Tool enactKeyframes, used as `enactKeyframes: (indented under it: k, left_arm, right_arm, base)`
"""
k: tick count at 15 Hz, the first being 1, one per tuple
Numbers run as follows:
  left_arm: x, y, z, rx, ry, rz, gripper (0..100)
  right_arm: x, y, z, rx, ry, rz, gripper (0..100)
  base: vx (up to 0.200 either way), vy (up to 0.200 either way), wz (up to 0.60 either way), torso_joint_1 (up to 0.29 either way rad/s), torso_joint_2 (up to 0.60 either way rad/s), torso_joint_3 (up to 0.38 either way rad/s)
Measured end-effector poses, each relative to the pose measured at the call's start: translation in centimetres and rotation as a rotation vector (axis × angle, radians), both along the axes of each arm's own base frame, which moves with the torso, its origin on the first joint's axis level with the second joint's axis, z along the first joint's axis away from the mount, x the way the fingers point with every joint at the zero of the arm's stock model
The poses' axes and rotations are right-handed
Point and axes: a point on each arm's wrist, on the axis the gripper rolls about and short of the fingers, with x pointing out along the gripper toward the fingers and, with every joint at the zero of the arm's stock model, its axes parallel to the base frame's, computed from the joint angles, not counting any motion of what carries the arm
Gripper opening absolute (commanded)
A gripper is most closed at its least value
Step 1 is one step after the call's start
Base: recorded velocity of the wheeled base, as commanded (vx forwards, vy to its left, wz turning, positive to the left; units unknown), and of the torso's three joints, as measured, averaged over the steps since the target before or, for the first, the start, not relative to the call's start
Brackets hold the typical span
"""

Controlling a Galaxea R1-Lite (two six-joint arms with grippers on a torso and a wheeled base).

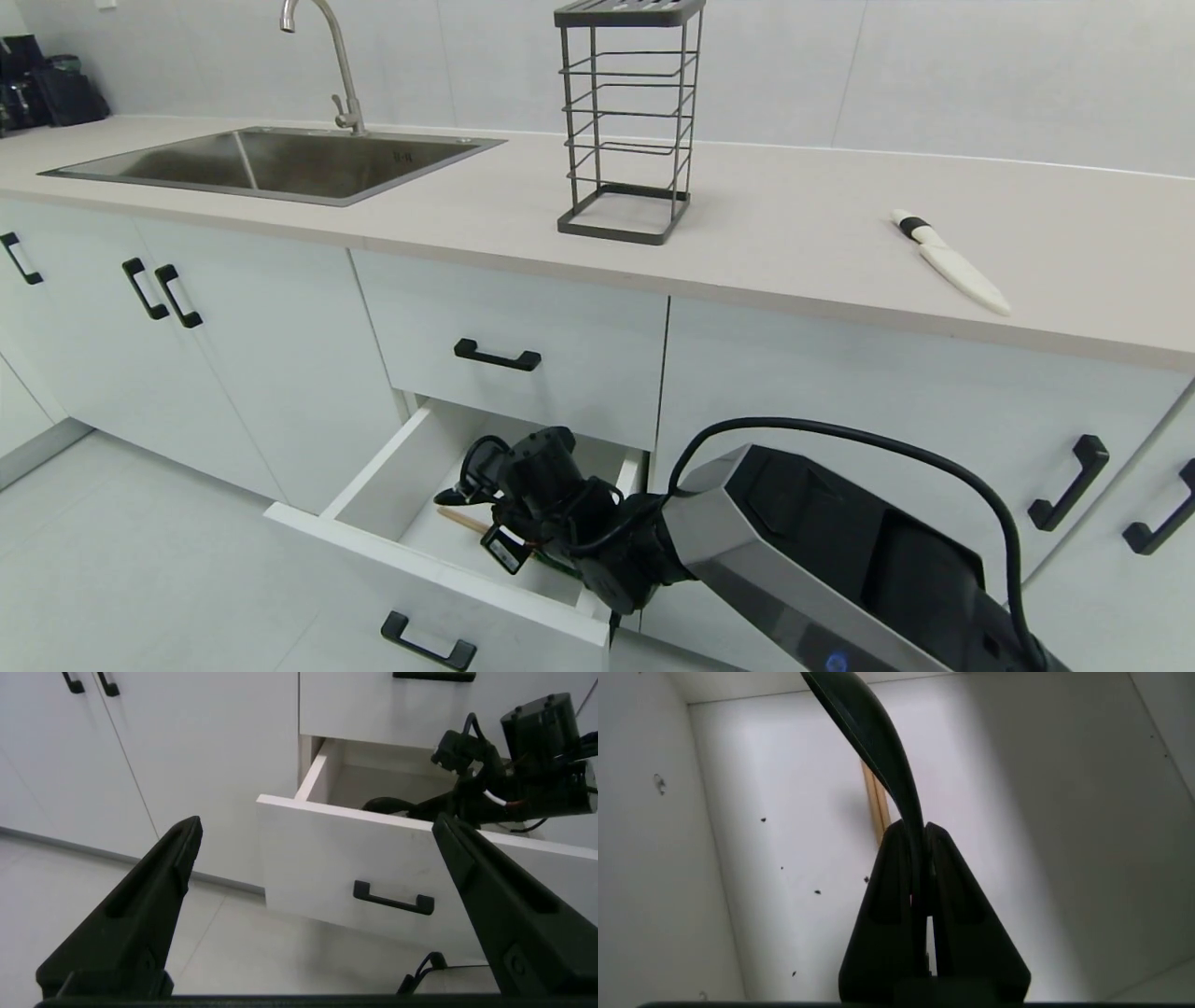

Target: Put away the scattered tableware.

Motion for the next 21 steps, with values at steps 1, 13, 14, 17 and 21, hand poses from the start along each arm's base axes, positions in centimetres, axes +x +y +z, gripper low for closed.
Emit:
enactKeyframes:
  k: [1,13,14,17,21]
  left_arm:
    - [0.0,0.0,0.0,0.001,0.000,0.000,100]
    - [0.0,0.0,0.0,0.000,-0.001,0.000,100]
    - [0.0,0.0,0.0,0.000,-0.001,0.000,100]
    - [0.0,0.0,0.0,0.000,-0.001,0.000,100]
    - [0.0,0.0,0.0,0.001,-0.001,0.000,100]
  right_arm:
    - [0.1,0.1,0.1,0.006,-0.006,0.001,0]
    - [0.0,1.7,-0.5,-0.003,0.057,0.031,0]
    - [0.0,2.0,-0.5,0.000,0.056,0.035,0]
    - [-0.1,2.3,-0.6,0.020,0.067,0.058,100]
    - [0.0,2.7,-0.6,0.045,0.067,0.053,100]
  base:
    - [0.000,0.000,0.00,-0.012,0.06,0.036]
    - [0.000,0.000,0.00,0.000,0.00,0.000]
    - [0.000,0.000,0.00,0.000,0.00,0.000]
    - [0.000,0.000,0.00,0.000,0.00,0.000]
    - [0.000,0.000,0.00,0.000,0.00,0.000]
